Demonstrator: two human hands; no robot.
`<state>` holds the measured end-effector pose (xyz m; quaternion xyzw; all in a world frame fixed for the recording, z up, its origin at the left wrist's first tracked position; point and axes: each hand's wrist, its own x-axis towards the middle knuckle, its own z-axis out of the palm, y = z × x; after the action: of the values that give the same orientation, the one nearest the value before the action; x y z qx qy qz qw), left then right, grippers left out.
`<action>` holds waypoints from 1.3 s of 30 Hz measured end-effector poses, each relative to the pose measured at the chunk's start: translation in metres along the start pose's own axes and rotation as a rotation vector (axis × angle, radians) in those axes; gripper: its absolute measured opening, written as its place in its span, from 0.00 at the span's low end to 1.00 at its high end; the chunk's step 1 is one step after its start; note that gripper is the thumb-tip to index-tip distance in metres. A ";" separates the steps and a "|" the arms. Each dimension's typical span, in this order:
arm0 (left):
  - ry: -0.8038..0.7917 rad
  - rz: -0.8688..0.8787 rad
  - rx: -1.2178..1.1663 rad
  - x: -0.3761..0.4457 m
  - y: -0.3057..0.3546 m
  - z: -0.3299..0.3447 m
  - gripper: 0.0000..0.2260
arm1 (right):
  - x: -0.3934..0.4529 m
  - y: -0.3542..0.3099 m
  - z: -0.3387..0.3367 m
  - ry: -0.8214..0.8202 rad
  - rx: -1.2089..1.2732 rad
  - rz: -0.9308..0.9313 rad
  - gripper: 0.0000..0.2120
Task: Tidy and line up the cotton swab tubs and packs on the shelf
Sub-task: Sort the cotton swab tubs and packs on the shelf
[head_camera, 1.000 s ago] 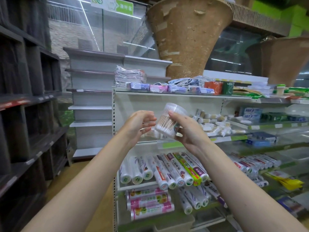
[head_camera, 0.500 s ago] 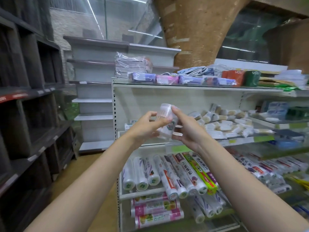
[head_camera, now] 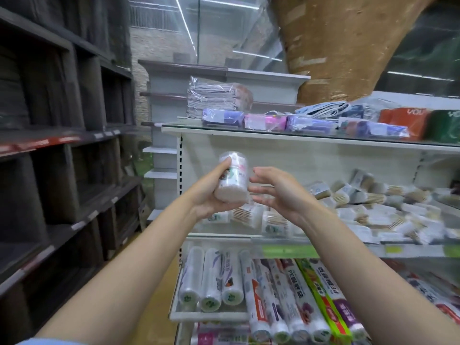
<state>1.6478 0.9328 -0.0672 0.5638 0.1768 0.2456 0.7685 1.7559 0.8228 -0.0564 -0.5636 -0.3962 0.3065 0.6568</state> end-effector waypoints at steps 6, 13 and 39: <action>0.150 -0.021 -0.059 0.022 -0.008 -0.032 0.20 | 0.039 0.024 0.000 -0.042 0.005 0.057 0.09; 0.294 0.113 0.038 0.049 -0.002 -0.080 0.29 | 0.089 0.041 0.016 -0.125 -0.058 0.032 0.12; 0.283 0.090 0.420 0.178 -0.003 -0.215 0.24 | 0.243 0.101 0.079 -0.269 -0.798 0.104 0.31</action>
<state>1.6756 1.2023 -0.1343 0.6782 0.3045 0.3141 0.5905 1.8128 1.0860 -0.1090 -0.7478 -0.5371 0.2326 0.3135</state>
